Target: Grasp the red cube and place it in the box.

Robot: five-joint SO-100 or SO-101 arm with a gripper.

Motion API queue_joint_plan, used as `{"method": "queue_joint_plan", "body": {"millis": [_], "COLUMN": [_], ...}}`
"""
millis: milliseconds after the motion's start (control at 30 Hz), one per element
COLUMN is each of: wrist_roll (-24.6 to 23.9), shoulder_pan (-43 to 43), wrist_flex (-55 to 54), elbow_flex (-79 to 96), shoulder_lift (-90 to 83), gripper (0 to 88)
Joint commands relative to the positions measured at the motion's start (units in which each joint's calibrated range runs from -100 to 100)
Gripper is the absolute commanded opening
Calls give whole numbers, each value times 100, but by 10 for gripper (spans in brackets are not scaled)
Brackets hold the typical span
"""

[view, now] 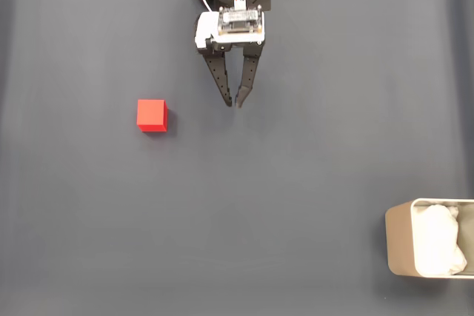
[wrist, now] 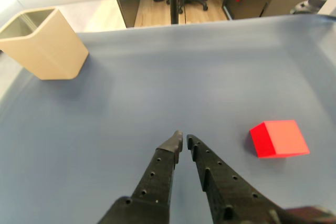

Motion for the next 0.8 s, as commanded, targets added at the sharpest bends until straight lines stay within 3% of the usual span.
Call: {"method": "queue_joint_plan", "body": {"millis": [0,367,767], "wrist_roll": [10,-73,-68], "shoulder_pan": [-39,-60,366], "wrist_flex": [-694,-661,503], "elbow_flex": [8,-1433,-3559], "shoulder_lift": [-43,1100,2296], "gripper": [0,0,0]}}
